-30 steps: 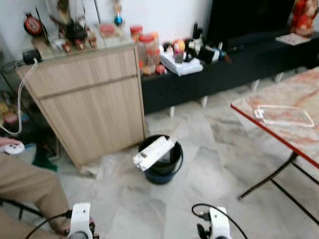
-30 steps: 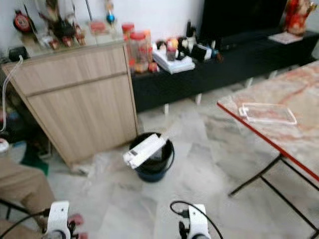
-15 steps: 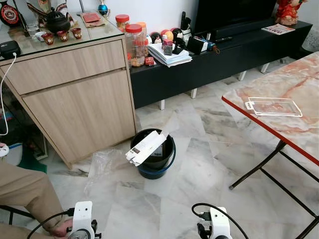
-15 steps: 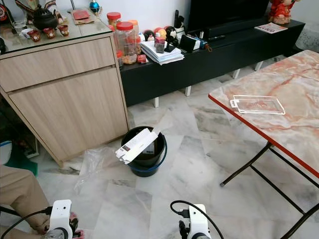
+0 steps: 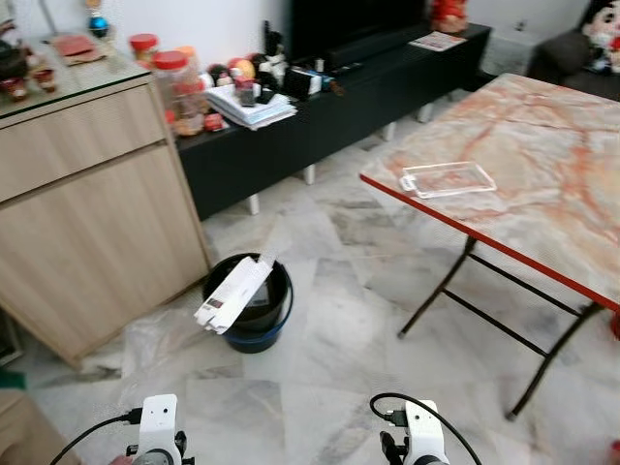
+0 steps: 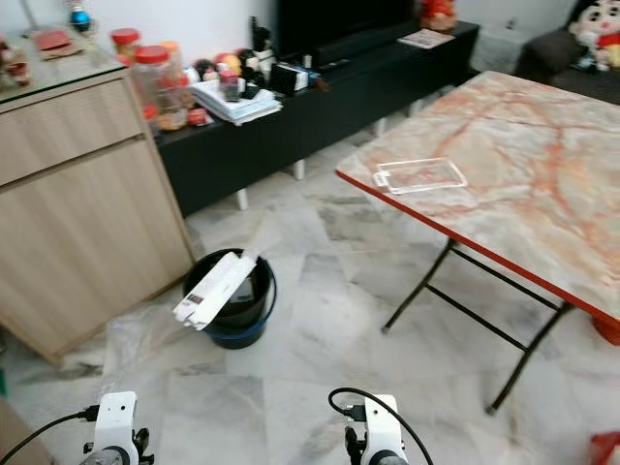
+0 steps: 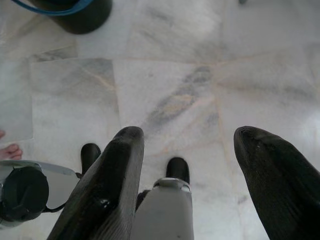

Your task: Picking trash to rubbish bin

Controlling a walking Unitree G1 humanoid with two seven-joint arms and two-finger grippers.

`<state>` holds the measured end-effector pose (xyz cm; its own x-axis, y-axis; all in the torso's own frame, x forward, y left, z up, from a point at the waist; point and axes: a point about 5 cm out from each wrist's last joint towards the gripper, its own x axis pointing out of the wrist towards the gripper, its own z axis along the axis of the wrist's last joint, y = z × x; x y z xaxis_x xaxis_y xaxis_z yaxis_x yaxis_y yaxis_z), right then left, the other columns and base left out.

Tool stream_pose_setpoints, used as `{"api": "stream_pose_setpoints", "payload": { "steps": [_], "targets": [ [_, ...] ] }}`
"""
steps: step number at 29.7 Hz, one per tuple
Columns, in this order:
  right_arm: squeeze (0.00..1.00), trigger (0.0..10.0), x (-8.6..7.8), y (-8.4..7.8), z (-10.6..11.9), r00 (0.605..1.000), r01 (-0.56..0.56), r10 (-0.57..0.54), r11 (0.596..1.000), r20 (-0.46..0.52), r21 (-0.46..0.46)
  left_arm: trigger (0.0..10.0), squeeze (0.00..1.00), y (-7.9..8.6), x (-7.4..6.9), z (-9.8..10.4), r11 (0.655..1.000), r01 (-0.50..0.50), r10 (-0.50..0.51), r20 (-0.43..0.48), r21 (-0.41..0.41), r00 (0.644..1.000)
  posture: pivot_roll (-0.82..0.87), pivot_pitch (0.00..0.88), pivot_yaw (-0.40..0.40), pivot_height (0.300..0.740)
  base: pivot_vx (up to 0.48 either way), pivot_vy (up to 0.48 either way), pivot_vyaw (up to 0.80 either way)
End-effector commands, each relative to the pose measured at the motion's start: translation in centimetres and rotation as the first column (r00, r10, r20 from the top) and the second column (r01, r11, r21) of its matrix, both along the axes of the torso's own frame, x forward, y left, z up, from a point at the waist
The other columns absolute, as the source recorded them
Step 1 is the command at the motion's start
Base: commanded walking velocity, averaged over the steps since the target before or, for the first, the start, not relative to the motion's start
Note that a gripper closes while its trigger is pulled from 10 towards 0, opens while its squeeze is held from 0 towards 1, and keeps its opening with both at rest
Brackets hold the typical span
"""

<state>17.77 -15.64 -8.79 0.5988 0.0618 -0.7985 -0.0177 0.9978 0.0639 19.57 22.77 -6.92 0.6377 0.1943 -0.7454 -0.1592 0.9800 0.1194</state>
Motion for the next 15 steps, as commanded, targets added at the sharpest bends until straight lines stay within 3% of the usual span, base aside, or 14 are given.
{"api": "stream_pose_setpoints", "payload": {
  "steps": [1, 8, 15],
  "targets": [
    [0.00, 10.0, 0.05, 0.02, 0.00, 1.000, -0.004, 0.004, 1.000, -0.006, -0.006, 10.0, 0.00, 0.21, -0.17, -0.07, 1.000, -0.006, 0.006, -0.014, 0.010, 1.000, 0.03, 0.027, -0.009, 0.740, 0.000, 0.000, -0.80],
    [0.00, 10.0, 0.05, 0.06, 0.00, 1.000, -0.005, 0.005, 1.000, -0.007, -0.009, 10.0, 0.00, 0.27, -0.15, -0.04, 1.000, -0.005, 0.005, -0.015, 0.019, 1.000, 0.03, 0.027, -0.009, 0.740, 0.000, 0.000, -0.80],
    [0.00, 10.0, 0.08, 0.09, 0.01, 1.000, -0.008, 0.008, 1.000, -0.007, -0.010, 10.0, 0.00, 0.37, -0.13, -0.01, 0.999, 0.004, -0.004, -0.020, 0.038, 1.000, 0.03, 0.027, -0.009, 0.740, 0.000, -0.419, -0.80]
  ]
}}
